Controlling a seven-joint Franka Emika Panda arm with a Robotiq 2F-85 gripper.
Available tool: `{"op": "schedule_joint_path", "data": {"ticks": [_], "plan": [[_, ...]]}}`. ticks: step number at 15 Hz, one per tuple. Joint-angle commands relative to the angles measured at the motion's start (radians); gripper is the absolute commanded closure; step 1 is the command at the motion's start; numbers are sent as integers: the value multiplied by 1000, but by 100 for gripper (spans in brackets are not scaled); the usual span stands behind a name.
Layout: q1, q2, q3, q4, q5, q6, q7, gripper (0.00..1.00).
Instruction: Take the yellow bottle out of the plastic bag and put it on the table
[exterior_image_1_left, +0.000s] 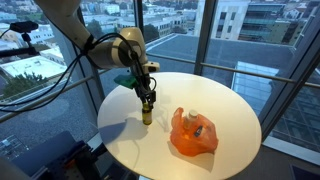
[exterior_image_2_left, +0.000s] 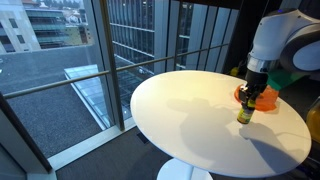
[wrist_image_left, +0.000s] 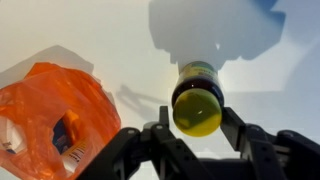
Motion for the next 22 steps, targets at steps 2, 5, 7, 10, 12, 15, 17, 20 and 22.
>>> {"op": "schedule_joint_path", "data": {"ticks": [2,5,7,10,12,15,17,20,22], "plan": [[8,-27,-27,1,28,-24,-26,5],[-5,-68,-35,1,69,-88,-86,0],[-18,-106,-40,11,119,-179,-173,0],[-37,-165,-54,42,119,-355,-262,0],[-51,-204,-62,69,102,-471,-305,0],[-71,-254,-71,111,88,-615,-366,0],[-81,-289,-76,136,86,-691,-409,0],[-89,-350,-95,159,123,-738,-522,0],[-89,-382,-112,168,152,-741,-590,0]]}}
